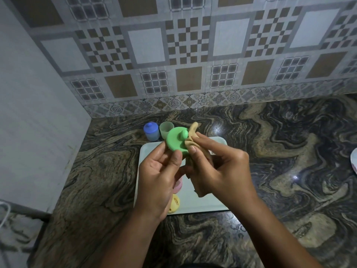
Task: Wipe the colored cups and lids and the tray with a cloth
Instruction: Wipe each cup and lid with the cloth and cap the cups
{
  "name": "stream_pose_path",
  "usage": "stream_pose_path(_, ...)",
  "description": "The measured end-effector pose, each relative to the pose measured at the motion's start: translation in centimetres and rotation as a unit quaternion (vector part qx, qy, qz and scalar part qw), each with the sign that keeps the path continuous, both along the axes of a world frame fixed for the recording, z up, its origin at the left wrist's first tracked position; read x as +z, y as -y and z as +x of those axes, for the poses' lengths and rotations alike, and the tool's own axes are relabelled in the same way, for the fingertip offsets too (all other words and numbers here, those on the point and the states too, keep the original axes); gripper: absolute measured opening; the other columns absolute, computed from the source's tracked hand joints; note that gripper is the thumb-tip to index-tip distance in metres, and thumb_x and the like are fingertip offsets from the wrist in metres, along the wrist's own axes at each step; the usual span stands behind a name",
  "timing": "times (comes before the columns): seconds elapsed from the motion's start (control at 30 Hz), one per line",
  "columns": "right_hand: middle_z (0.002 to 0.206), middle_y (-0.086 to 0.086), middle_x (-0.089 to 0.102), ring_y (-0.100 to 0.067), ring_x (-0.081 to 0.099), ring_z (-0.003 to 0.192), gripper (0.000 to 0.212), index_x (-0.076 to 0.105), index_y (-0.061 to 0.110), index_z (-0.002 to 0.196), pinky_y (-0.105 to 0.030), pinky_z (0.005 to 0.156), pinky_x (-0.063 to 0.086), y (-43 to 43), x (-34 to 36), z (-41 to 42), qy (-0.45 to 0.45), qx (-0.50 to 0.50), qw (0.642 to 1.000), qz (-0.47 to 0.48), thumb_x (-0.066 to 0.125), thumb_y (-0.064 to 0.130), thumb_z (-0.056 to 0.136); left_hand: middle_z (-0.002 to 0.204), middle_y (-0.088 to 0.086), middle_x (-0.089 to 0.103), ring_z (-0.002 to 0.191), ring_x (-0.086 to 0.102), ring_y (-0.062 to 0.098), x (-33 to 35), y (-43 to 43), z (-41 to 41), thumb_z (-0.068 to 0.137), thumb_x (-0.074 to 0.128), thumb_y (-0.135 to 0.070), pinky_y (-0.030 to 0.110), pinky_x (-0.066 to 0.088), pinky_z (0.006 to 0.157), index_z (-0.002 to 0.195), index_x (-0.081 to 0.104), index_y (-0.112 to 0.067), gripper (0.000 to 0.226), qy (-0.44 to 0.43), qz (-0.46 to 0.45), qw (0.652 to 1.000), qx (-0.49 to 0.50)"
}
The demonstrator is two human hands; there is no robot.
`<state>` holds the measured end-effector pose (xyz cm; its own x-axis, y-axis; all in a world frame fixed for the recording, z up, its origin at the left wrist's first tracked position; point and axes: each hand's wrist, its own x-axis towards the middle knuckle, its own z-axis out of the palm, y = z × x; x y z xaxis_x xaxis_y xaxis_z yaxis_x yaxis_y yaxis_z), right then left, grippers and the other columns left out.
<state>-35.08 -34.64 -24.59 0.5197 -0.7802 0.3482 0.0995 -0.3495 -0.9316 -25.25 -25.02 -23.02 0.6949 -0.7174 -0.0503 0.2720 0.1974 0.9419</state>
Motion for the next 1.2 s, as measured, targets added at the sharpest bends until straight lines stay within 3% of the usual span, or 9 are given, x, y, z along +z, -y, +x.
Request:
stream_pose_path(0.1, 0.122, 0.004, 0.073, -0.011, 0.067, 0.122, 0.029, 0.074, 0.015, 0.122, -0.028, 0.094, 0.057, -0.2, -0.3, -0.2, -0.009, 0.031, 0.999, -0.024, 0.068, 0.017, 0.094, 0.111, 0.008, 0.075, 0.105, 0.071, 0.021, 0.0, 0.0, 0.3, 0.098, 0.052, -0.004, 0.032, 0.057, 0.078, 0.114, 0.068, -0.012, 0.025, -0.005, -0.007, 1.000, 0.012)
stream_pose_path(0.27, 0.098, -0.001, 0.081, -0.020, 0.075, 0.059, 0.006, 0.080, 0.015, 0.092, -0.050, 0.044, 0.055, 0.0, -0.1, 0.0, 0.038, -0.074, 0.995, 0.057, 0.081, 0.013, 0.087, 0.113, 0.014, 0.073, 0.108, 0.070, 0.025, -0.2, -0.1, 0.2, 0.098, 0.052, -0.006, 0.025, 0.053, 0.064, 0.117, 0.068, -0.010, 0.026, -0.026, -0.003, 0.999, 0.022)
stream_pose_path(0.43, 0.131, -0.002, 0.068, -0.017, 0.075, 0.105, 0.017, 0.082, 0.013, 0.105, -0.035, 0.066, 0.062, -0.3, -0.9, 0.2, 0.013, -0.020, 0.995, -0.099, 0.072, 0.020, 0.092, 0.115, 0.012, 0.073, 0.109, 0.069, 0.025, -0.3, 0.0, 0.1, 0.098, 0.051, -0.005, 0.040, 0.055, 0.087, 0.117, 0.069, -0.009, 0.026, -0.032, 0.000, 0.999, 0.020)
stream_pose_path(0.53, 0.130, 0.000, 0.065, -0.009, 0.074, 0.105, 0.016, 0.081, 0.011, 0.105, -0.025, 0.074, 0.061, -0.4, -0.7, 0.3, 0.009, -0.043, 0.986, -0.163, 0.074, 0.011, 0.090, 0.117, 0.016, 0.072, 0.111, 0.068, 0.030, -0.4, -0.2, 0.3, 0.097, 0.051, -0.006, 0.043, 0.053, 0.090, 0.119, 0.068, -0.007, 0.027, -0.030, -0.006, 1.000, 0.007)
stream_pose_path(0.67, 0.124, 0.019, 0.067, 0.000, 0.075, 0.093, 0.015, 0.081, 0.009, 0.102, -0.031, 0.072, 0.062, 0.2, 0.0, 0.3, 0.028, -0.045, 0.992, -0.112, 0.073, 0.003, 0.091, 0.115, 0.016, 0.072, 0.106, 0.068, 0.028, -0.4, -0.6, 0.1, 0.091, 0.061, -0.013, 0.031, 0.053, 0.073, 0.118, 0.069, -0.008, 0.029, -0.020, -0.001, 1.000, -0.013)
stream_pose_path(0.83, 0.122, 0.001, 0.075, -0.032, 0.078, 0.087, 0.030, 0.077, 0.019, 0.119, -0.052, 0.068, 0.063, 0.1, -0.9, -0.1, 0.018, 0.049, 0.998, 0.041, 0.073, 0.026, 0.090, 0.124, 0.018, 0.068, 0.118, 0.063, 0.035, -0.5, -0.4, 0.3, 0.101, 0.045, -0.007, 0.052, 0.047, 0.101, 0.127, 0.063, -0.007, 0.031, -0.026, -0.015, 1.000, 0.000)
stream_pose_path(0.93, 0.101, -0.023, 0.075, -0.034, 0.075, 0.068, 0.029, 0.077, 0.021, 0.118, -0.048, 0.059, 0.060, 0.3, -1.0, -0.2, -0.006, 0.020, 0.998, -0.062, 0.075, 0.028, 0.089, 0.120, 0.015, 0.070, 0.110, 0.067, 0.028, -0.3, -0.3, 0.2, 0.101, 0.046, -0.008, 0.041, 0.054, 0.084, 0.125, 0.065, -0.011, 0.031, -0.010, -0.017, 1.000, 0.008)
stream_pose_path(1.03, 0.114, 0.020, 0.073, -0.011, 0.078, 0.074, 0.019, 0.081, 0.010, 0.106, -0.036, 0.062, 0.062, 0.4, -0.4, -0.2, 0.018, -0.007, 0.995, -0.093, 0.075, 0.014, 0.088, 0.115, 0.015, 0.072, 0.097, 0.068, 0.023, 0.2, -0.5, 0.9, 0.095, 0.052, -0.011, 0.025, 0.050, 0.060, 0.120, 0.069, -0.013, 0.031, -0.008, -0.008, 1.000, -0.007)
stream_pose_path(1.2, 0.114, 0.012, 0.076, -0.012, 0.078, 0.075, 0.016, 0.081, 0.010, 0.104, -0.043, 0.059, 0.063, 0.3, -0.9, 0.0, 0.023, -0.001, 1.000, -0.011, 0.075, 0.016, 0.090, 0.115, 0.010, 0.073, 0.099, 0.070, 0.019, 0.2, -0.3, 1.3, 0.091, 0.055, -0.021, 0.028, 0.055, 0.064, 0.126, 0.063, -0.014, 0.037, -0.006, 0.009, 1.000, -0.003)
